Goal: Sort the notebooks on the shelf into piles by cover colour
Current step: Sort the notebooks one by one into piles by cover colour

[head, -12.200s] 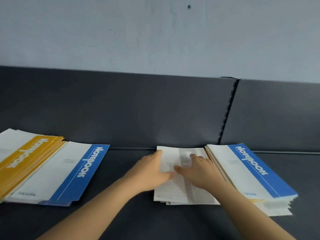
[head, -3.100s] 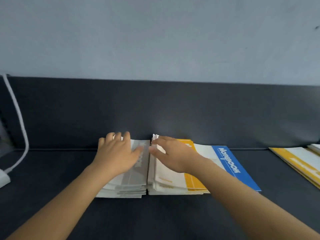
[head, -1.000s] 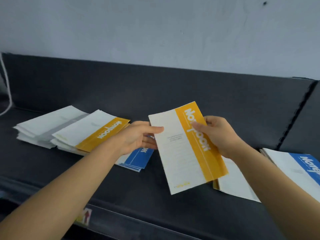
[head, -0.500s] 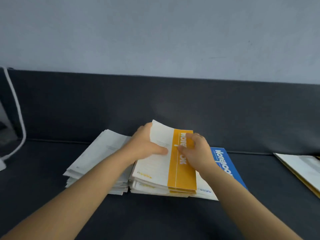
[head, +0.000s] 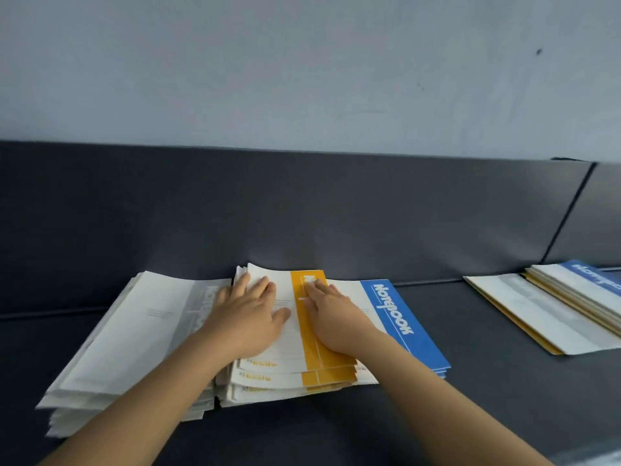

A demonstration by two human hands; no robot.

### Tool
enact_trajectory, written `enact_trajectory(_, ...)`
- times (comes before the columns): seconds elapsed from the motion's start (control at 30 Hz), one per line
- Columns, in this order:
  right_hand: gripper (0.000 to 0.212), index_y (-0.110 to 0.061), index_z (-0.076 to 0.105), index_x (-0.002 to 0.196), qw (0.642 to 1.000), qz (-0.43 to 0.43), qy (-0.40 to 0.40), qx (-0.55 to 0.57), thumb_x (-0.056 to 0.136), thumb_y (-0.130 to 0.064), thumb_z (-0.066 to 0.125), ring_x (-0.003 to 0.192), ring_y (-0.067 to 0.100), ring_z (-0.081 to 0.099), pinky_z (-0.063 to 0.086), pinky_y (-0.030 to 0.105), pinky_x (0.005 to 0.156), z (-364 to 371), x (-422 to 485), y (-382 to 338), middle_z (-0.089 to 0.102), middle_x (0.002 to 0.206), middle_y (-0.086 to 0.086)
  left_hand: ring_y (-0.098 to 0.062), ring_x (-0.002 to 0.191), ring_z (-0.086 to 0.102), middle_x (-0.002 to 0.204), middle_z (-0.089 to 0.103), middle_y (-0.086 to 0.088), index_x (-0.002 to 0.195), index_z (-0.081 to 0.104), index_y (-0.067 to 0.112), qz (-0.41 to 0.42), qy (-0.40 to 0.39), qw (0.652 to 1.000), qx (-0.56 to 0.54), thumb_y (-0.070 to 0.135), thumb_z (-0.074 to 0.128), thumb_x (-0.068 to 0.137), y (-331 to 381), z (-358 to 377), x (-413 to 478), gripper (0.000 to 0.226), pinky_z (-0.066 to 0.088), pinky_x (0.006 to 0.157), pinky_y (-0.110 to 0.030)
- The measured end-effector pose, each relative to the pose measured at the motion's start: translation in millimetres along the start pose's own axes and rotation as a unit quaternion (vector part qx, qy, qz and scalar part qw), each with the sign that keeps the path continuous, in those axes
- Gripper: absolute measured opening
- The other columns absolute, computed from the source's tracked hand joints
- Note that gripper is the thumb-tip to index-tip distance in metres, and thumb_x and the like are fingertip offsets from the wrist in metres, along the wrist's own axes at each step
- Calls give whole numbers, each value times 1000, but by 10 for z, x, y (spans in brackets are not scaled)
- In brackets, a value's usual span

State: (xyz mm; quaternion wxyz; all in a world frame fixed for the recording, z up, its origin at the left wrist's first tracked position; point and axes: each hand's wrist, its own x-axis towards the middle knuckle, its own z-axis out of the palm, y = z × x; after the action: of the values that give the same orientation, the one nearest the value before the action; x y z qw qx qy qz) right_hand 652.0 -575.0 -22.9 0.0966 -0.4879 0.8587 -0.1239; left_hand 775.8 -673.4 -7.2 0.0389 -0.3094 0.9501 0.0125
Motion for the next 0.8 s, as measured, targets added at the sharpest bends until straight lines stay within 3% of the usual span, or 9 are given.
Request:
enact_trajectory(0.13, 58, -25, 20, 151, 999, -13, 46, 17, 100, -48, 34, 147, 22, 15, 23, 43, 115, -240, -155, 342, 16, 159, -1, -25, 142, 24, 150, 39, -3, 137, 44, 21, -22, 58, 994, 86, 67, 19, 94, 273, -214, -15, 67, 15, 115, -46)
enact_trajectory(0.23, 61, -23, 23, 151, 997, -11, 76, 8, 98, -48, 40, 143, 21, 25, 27, 37, 113, -522, -292, 886, 22, 157, 1, -28, 148, 13, 159, 25, -7, 147, 34, 23, -16, 67, 995, 70, 70, 24, 93, 765, -341, 47, 73, 13, 117, -47)
enact_trajectory(0.4, 57, -18, 43, 139, 998, 46, 24, -45, 92, -51, 48, 127, 24, 46, 40, 36, 102, -863, -455, 2211, 48, 140, 6, -26, 149, 10, 162, 12, -8, 152, 23, 18, 33, 74, 996, 42, 70, 28, 92, 1919, -306, 303, 79, 18, 116, -42)
enact_trajectory(0.6, 47, -16, 42, 138, 991, 85, 2, -100, 100, -41, 33, 127, 26, 44, 39, 37, 102, -1132, -696, 3716, 46, 141, 7, -19, 146, 23, 159, 25, 2, 154, 17, 20, 26, -30, 989, -140, 69, 41, 89, 3462, -119, 677, 84, 28, 112, -37)
enact_trajectory(0.7, 43, -19, 40, 140, 994, 33, -16, -103, 102, -35, 29, 131, 26, 40, 36, 38, 106, -1120, -774, 4024, 42, 144, 6, -17, 130, 45, 146, 44, 4, 148, 31, 24, -12, -75, 963, -257, 65, 54, 84, 3965, -104, 837, 79, 40, 101, -32)
enact_trajectory(0.8, 43, -19, 45, 137, 997, 0, 4, -76, 100, -37, 34, 132, 25, 38, 36, 41, 106, -1080, -784, 4112, 44, 143, 4, -16, 117, 50, 135, 50, 2, 143, 37, 18, -70, -58, 948, -305, 55, 64, 81, 4224, -95, 932, 77, 45, 96, -31)
